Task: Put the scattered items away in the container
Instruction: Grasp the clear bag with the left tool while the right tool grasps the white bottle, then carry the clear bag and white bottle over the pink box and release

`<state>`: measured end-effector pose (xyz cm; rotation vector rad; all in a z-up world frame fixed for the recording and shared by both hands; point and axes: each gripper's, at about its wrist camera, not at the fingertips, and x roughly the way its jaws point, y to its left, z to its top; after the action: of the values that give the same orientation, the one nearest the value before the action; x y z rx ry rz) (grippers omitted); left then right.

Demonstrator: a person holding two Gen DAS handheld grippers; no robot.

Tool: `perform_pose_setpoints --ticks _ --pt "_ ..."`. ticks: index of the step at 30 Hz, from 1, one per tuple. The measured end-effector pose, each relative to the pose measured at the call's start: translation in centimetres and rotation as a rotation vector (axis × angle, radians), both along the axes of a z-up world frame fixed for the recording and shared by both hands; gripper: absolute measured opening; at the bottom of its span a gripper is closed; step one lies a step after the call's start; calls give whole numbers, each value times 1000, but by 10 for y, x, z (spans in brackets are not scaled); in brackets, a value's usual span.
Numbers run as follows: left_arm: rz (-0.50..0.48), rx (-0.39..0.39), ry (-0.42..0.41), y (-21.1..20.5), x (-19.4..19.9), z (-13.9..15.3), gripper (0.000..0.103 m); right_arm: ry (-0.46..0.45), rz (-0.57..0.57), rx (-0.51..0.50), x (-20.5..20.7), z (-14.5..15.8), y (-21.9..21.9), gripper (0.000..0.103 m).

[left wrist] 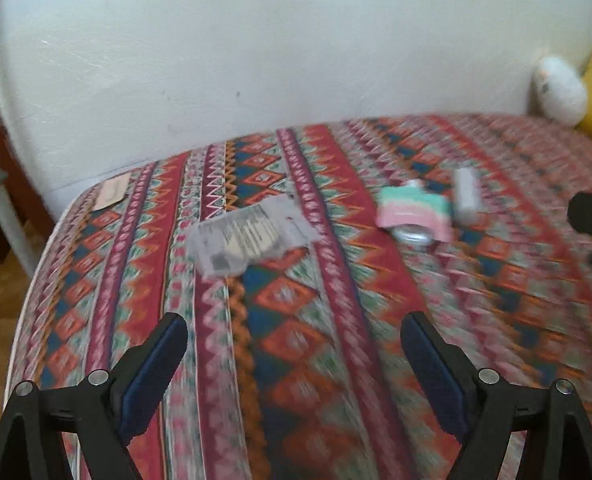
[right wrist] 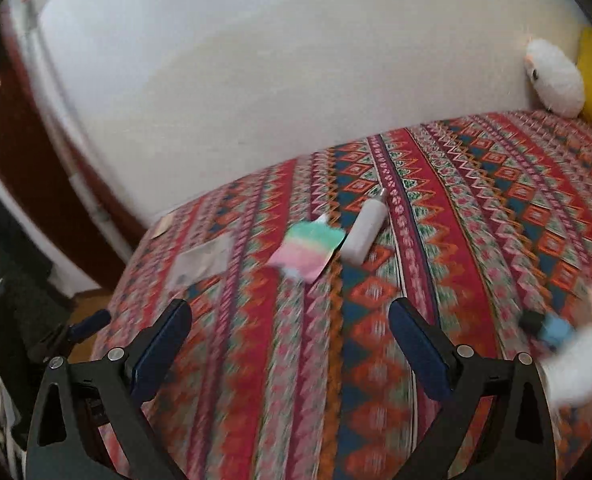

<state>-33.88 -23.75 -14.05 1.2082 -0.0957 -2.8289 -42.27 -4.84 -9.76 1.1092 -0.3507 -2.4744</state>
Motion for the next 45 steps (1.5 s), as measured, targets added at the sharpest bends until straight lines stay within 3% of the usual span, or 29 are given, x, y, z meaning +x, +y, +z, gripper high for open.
perform_pose_setpoints --ticks 3,6,7,8,9,10,11,12,13,14,15,16,17,28,33,42,45 --pt "14 -53 -37 -14 -52 -25 91 -25 -44 0 -54 -30 -9 100" --pt "26 -109 -81 -29 -101 -54 91 -36 -33 4 -78 -46 -16 100" --pt "29 -105 -77 -33 -110 -60 93 -39 -26 5 -85 -51 -19 100" --pt "32 -100 -73 -37 -119 -66 103 -42 -19 6 -91 -55 -21 102" --pt "35 -94 -69 -41 -129 -72 103 -45 -12 7 -97 -60 -24 103" --pt "30 -35 -82 -47 -137 -73 103 -48 -4 9 -103 -64 -26 102" --pt "27 25 -95 -54 -145 -74 103 -51 3 10 -110 -69 -29 89" --pt "54 116 -98 -64 -149 -74 100 -54 10 11 -116 -74 -32 47" --pt "74 140 -90 -68 -148 -74 89 -57 17 13 -122 -78 -34 30" --pt "90 150 -70 -70 -143 -70 64 -67 26 5 -122 -80 -33 29" --pt "87 168 -74 -71 -137 -66 48 -82 35 -9 -117 -80 -30 29" --pt "85 186 -78 -71 -131 -63 9 -78 49 -7 -108 -76 -26 29" --pt "96 211 -80 -71 -116 -57 1 -56 66 11 -93 -69 -23 29" --pt "67 330 -5 -24 98 1 2 15 195 27 77 2 25 29" --pt "21 323 50 12 183 36 2 24 252 28 163 18 46 30" --pt "-76 325 65 91 306 65 2 29 298 9 277 27 96 30" --pt "-106 330 57 106 323 65 2 44 292 7 311 36 113 30"
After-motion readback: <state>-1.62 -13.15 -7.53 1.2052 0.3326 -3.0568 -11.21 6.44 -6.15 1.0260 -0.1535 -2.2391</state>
